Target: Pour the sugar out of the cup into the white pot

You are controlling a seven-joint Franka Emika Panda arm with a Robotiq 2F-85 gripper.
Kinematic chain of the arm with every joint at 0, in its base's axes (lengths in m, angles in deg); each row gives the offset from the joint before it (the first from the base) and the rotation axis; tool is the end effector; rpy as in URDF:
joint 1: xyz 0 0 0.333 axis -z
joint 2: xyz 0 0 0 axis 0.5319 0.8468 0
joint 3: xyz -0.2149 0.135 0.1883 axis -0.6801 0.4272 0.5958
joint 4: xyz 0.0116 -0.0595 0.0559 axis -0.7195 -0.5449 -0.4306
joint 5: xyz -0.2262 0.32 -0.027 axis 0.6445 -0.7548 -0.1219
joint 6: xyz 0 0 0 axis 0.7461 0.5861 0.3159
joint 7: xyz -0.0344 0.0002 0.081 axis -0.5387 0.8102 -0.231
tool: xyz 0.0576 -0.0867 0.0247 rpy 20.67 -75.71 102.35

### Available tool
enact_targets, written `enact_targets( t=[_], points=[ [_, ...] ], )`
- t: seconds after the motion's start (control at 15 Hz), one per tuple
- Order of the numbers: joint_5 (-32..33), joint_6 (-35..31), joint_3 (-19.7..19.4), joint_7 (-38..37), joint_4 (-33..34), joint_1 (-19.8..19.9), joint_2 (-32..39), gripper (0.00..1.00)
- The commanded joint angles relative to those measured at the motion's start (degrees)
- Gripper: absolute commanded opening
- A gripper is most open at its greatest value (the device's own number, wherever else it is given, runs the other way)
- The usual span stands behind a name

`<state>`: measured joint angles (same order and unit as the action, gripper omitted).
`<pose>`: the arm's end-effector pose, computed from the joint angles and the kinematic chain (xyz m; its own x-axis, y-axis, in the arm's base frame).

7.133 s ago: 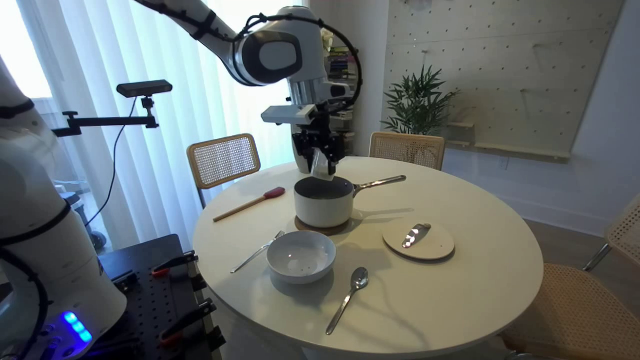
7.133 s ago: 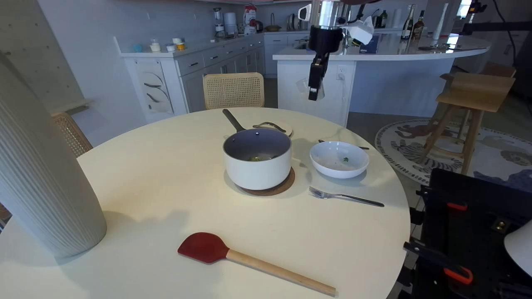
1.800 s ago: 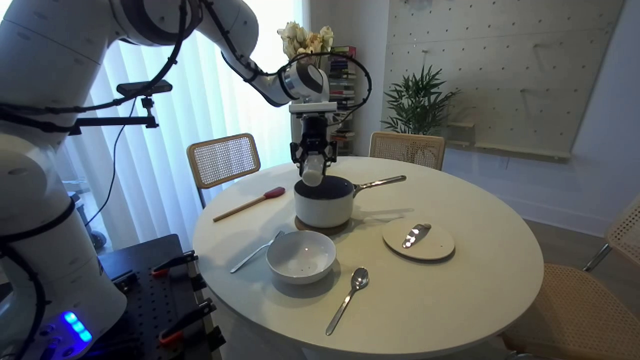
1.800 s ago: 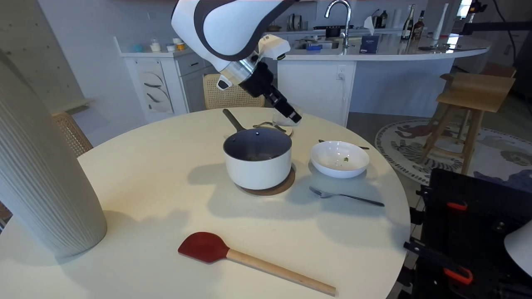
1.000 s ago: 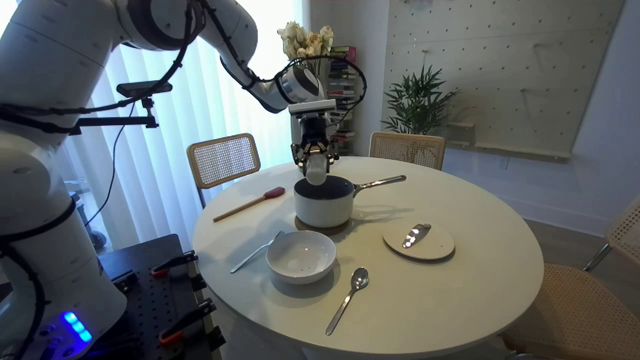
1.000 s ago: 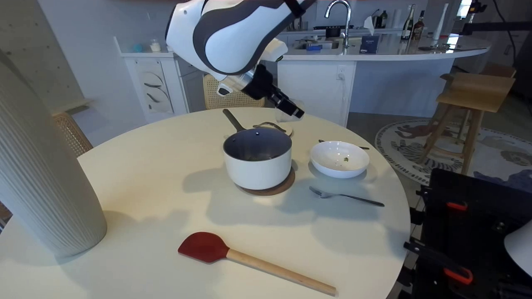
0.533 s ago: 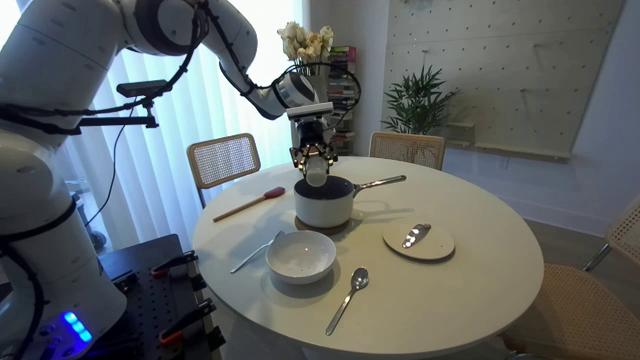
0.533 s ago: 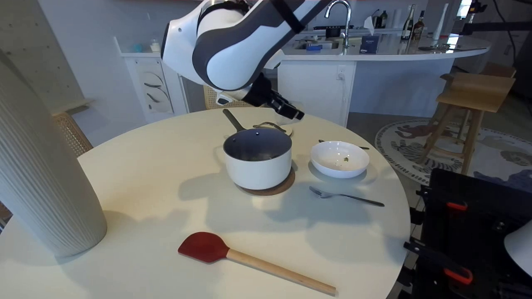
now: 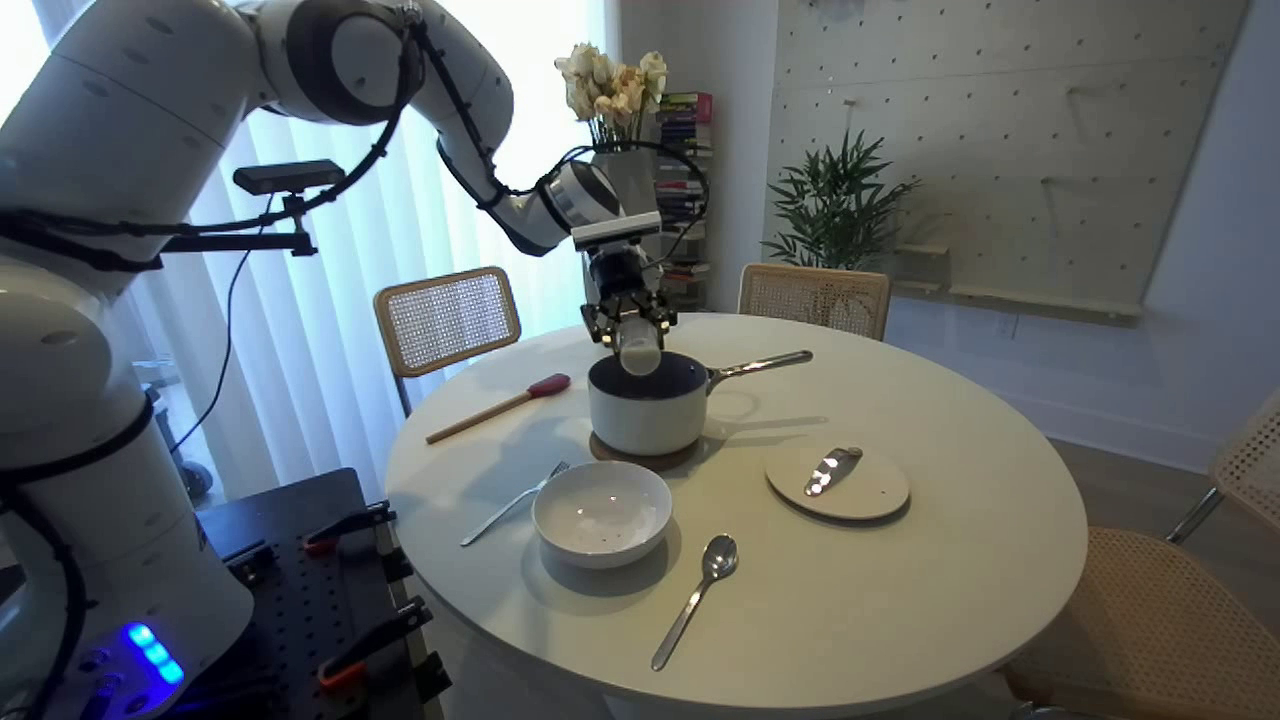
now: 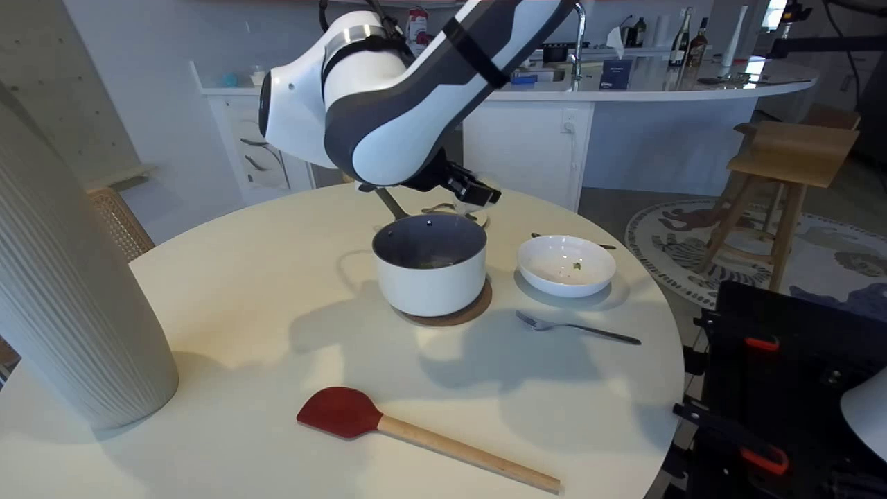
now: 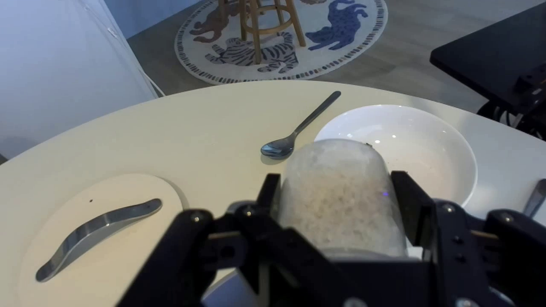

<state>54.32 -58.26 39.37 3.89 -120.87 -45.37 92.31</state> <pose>0.6210 0.1219 0.2565 0.3289 0.3953 -0.8577 0.8989 -0.4096 0.1559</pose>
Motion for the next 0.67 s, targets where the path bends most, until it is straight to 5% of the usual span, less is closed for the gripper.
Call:
enact_targets(
  t=[0.0, 0.6],
  points=[
    [3.8, 1.5, 0.3, -0.6, 1.3, -0.9, 1.2, 0.41],
    [10.7, 1.2, 1.0, -1.5, -0.4, -2.2, 1.8, 0.41]
  ],
)
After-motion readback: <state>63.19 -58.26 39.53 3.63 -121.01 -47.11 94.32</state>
